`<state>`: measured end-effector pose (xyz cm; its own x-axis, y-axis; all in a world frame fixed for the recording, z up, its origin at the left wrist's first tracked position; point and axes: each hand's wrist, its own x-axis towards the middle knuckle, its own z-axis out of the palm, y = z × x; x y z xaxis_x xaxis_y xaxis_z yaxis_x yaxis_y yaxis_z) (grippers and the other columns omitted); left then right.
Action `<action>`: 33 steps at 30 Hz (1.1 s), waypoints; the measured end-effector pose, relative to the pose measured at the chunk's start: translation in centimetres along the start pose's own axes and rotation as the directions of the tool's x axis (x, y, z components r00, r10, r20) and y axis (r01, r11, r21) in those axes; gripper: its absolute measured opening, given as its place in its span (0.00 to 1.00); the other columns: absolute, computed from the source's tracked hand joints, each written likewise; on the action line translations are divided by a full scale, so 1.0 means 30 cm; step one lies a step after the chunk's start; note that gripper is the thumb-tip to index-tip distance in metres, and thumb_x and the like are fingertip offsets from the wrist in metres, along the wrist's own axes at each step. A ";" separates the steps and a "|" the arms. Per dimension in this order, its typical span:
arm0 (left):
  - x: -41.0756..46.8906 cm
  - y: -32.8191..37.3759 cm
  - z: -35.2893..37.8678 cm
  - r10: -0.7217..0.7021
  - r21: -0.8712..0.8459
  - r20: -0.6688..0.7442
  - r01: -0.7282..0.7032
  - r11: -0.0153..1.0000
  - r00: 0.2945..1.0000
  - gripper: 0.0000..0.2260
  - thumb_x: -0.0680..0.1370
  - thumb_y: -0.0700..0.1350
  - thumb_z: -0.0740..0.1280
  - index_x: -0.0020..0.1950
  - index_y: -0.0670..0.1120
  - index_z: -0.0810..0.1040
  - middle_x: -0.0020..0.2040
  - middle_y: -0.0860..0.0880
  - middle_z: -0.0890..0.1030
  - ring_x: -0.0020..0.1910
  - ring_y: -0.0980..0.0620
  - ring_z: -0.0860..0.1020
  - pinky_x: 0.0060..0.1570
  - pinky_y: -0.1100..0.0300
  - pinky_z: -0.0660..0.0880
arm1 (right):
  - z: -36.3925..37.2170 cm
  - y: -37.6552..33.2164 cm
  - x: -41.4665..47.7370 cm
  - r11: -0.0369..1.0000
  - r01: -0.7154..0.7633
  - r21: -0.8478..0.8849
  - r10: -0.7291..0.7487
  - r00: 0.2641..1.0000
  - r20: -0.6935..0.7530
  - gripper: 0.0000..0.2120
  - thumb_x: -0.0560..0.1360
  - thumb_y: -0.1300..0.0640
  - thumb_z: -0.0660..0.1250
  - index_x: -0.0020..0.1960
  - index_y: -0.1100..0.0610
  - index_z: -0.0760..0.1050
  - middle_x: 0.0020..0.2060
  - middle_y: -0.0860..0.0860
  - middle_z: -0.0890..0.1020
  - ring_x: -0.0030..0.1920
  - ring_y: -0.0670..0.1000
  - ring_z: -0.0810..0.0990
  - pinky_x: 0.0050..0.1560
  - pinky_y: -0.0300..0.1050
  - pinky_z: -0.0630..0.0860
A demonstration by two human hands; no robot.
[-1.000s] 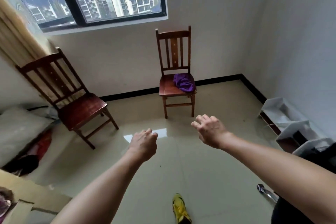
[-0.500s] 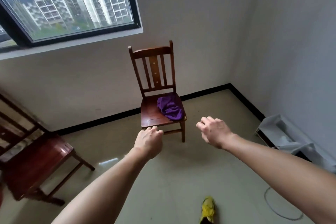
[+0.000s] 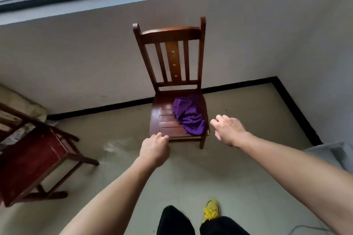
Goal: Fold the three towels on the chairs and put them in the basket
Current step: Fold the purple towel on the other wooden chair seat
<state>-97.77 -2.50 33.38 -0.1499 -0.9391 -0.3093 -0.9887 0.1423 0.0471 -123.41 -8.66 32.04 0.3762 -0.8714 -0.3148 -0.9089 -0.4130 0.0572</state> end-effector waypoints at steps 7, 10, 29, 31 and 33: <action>0.365 -0.176 0.109 -0.037 -0.036 0.152 0.043 0.998 0.988 0.10 0.78 0.47 0.57 0.55 0.46 0.74 0.54 0.46 0.76 0.55 0.43 0.76 0.47 0.53 0.72 | 0.073 0.034 0.410 0.997 -0.030 0.077 0.022 0.995 0.097 0.14 0.77 0.54 0.60 0.61 0.56 0.69 0.55 0.55 0.74 0.57 0.57 0.75 0.45 0.50 0.73; 0.546 -0.239 0.175 -0.045 -0.072 0.221 0.062 0.995 0.974 0.10 0.78 0.47 0.58 0.55 0.47 0.74 0.54 0.47 0.77 0.55 0.44 0.77 0.47 0.54 0.72 | 0.160 0.038 0.567 0.987 -0.102 0.121 0.082 0.984 0.156 0.15 0.77 0.53 0.60 0.62 0.56 0.69 0.55 0.55 0.74 0.57 0.57 0.75 0.47 0.50 0.73; 1.342 -0.251 0.743 -0.351 -0.545 0.492 0.596 0.589 0.797 0.15 0.76 0.51 0.62 0.56 0.44 0.78 0.55 0.39 0.82 0.56 0.37 0.78 0.55 0.52 0.75 | 0.753 0.127 1.253 0.535 -0.626 0.568 0.467 0.779 0.418 0.20 0.75 0.49 0.66 0.65 0.54 0.72 0.57 0.57 0.82 0.59 0.59 0.78 0.58 0.50 0.74; 1.389 -0.253 0.789 -0.388 -0.632 0.512 0.642 0.435 0.767 0.17 0.76 0.53 0.62 0.58 0.44 0.76 0.53 0.39 0.82 0.54 0.37 0.80 0.52 0.50 0.77 | 0.801 0.121 1.303 0.391 -0.656 0.646 0.499 0.741 0.450 0.20 0.75 0.48 0.67 0.64 0.55 0.73 0.57 0.57 0.82 0.59 0.59 0.78 0.59 0.49 0.74; 1.427 -0.240 0.823 -0.408 -0.696 0.605 0.703 0.145 0.683 0.17 0.77 0.53 0.63 0.60 0.43 0.74 0.52 0.41 0.81 0.47 0.41 0.81 0.41 0.54 0.79 | 0.848 0.113 1.332 0.262 -0.668 0.696 0.502 0.711 0.493 0.21 0.73 0.46 0.69 0.63 0.55 0.75 0.56 0.56 0.82 0.58 0.58 0.79 0.60 0.48 0.74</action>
<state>-97.08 -36.00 -3.65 0.3013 -0.5106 -0.8053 -0.2481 -0.8574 0.4508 -116.02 -38.16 -4.45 -0.2774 -0.6962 -0.6621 -0.6150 0.6581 -0.4343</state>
